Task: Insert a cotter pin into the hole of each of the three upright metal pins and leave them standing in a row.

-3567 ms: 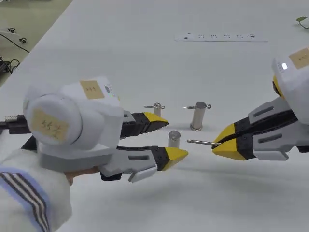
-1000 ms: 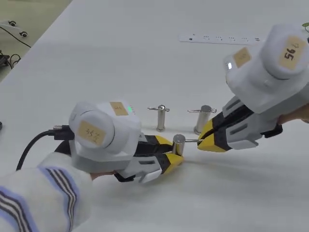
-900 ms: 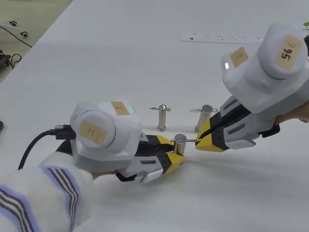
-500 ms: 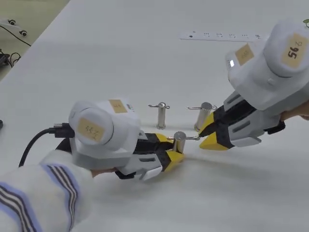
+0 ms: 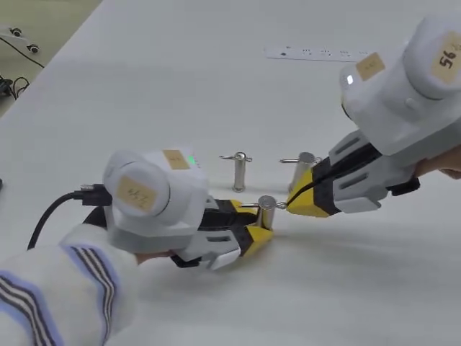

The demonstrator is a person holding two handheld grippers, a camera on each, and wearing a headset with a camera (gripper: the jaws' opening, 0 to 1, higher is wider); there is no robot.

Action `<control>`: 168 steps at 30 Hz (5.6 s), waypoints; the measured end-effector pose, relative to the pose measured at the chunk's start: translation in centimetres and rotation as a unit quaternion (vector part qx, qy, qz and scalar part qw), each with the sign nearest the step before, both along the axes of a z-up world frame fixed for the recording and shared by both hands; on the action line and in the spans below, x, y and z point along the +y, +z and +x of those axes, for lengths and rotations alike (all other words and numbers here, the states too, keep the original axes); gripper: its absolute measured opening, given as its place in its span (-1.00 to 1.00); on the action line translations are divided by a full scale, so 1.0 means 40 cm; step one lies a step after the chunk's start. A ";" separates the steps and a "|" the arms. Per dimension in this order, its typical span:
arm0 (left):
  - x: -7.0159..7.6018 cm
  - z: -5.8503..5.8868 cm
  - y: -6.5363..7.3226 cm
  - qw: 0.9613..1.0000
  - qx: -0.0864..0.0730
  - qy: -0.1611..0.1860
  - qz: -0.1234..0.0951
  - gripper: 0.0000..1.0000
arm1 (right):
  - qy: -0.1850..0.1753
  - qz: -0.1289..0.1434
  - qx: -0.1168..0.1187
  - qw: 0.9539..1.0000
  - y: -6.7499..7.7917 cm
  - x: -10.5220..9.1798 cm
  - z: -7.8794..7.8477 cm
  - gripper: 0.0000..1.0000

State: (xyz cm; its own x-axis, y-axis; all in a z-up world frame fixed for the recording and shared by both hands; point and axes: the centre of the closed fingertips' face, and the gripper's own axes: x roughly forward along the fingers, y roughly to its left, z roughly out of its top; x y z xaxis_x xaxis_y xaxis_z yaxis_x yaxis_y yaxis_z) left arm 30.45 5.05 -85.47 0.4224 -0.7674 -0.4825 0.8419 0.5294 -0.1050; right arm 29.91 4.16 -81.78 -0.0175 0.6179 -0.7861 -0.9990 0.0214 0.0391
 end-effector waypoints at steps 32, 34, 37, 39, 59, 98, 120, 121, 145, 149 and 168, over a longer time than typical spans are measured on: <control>0.058 -0.060 0.076 0.996 0.040 0.026 -0.074 0.16 | -0.090 0.132 0.023 0.987 0.000 0.014 -0.022 -0.18; 0.068 -0.055 0.082 0.996 0.033 0.040 -0.075 0.30 | -0.096 0.142 0.031 0.985 -0.005 0.021 -0.021 -0.18; 0.075 -0.060 0.087 0.995 0.035 0.044 -0.080 0.51 | -0.099 0.148 0.034 0.983 -0.015 0.029 -0.020 -0.18; 0.076 -0.067 0.093 0.995 0.038 0.046 -0.085 0.63 | -0.100 0.153 0.035 0.983 -0.020 0.035 -0.020 -0.18; 0.085 -0.101 0.120 0.994 0.027 0.072 -0.073 0.99 | -0.109 0.182 0.043 0.976 -0.089 0.078 0.001 -0.35; 0.098 -0.119 0.152 0.993 0.014 0.107 -0.048 0.99 | -0.091 0.202 -0.019 0.975 -0.027 -0.102 0.039 -0.72; 0.106 -0.152 0.138 0.991 0.038 0.124 -0.034 0.99 | -0.166 0.186 -0.035 0.968 -0.075 -0.268 0.182 -0.72; 0.107 -0.153 0.138 0.991 0.038 0.125 -0.033 0.99 | -0.167 0.190 -0.034 0.967 -0.072 -0.266 0.185 -0.72; 0.113 -0.156 0.153 0.989 0.033 0.137 -0.043 0.99 | -0.235 0.239 -0.010 0.942 -0.007 -0.295 0.200 0.03; 0.127 -0.146 0.167 0.988 0.025 0.147 -0.047 0.99 | -0.272 0.264 0.003 0.925 0.051 -0.305 0.198 0.44; 0.183 -0.100 0.190 0.979 0.024 0.190 -0.076 0.99 | -0.331 0.231 -0.009 0.915 0.146 -0.342 0.048 0.63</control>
